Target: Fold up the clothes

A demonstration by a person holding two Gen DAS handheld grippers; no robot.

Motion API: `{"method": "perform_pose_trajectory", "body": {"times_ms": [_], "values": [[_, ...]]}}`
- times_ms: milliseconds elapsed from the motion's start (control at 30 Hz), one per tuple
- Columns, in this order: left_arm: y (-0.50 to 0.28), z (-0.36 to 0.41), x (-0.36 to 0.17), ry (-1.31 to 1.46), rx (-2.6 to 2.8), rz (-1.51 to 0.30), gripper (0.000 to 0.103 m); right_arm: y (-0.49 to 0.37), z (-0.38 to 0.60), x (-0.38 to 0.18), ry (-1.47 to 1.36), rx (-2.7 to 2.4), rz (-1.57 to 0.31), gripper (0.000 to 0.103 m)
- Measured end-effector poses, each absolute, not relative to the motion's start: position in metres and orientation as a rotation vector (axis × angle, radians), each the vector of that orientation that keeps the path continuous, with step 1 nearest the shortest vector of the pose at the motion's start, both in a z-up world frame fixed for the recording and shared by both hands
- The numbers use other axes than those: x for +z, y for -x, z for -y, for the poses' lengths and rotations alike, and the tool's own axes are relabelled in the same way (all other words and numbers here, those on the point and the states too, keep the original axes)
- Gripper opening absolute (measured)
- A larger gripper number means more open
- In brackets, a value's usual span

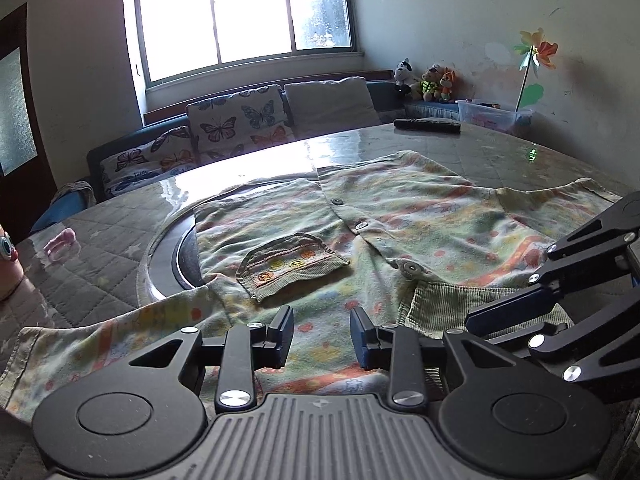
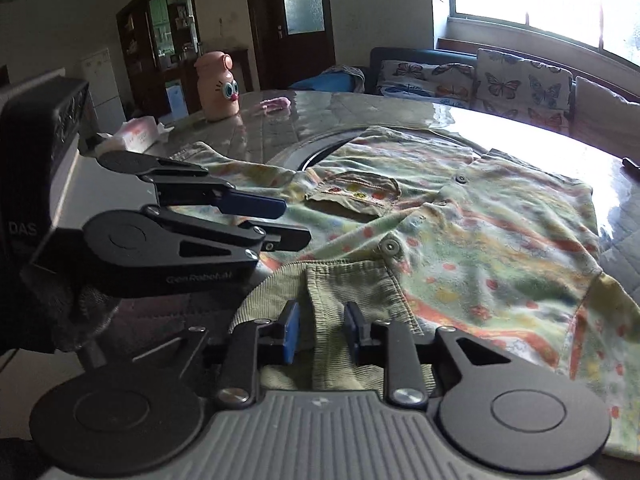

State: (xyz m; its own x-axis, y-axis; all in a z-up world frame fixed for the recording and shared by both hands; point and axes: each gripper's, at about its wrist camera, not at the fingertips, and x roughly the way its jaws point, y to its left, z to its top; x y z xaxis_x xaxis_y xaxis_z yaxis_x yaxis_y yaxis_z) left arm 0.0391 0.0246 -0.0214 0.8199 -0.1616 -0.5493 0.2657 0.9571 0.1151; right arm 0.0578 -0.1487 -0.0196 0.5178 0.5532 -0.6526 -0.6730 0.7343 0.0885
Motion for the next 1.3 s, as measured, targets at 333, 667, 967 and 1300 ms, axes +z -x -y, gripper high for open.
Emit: {"method": "perform_pose_trajectory", "body": {"times_ms": [333,667,967,1300], "values": [[-0.043,-0.016,-0.024,-0.228,-0.269,-0.570,0.034,-0.063,0.198,0.020,-0.058,0.682,-0.634,0.001],[-0.039,0.001,-0.029,-0.299,-0.317,-0.550,0.034,-0.069,0.206,0.022,-0.109,0.672,-0.646,0.001],[-0.034,0.012,-0.032,-0.378,-0.332,-0.510,0.034,-0.064,0.187,0.015,-0.029,0.725,-0.684,0.002],[-0.025,0.017,-0.034,-0.398,-0.381,-0.491,0.039,-0.063,0.186,0.017,-0.045,0.792,-0.708,0.008]]}}
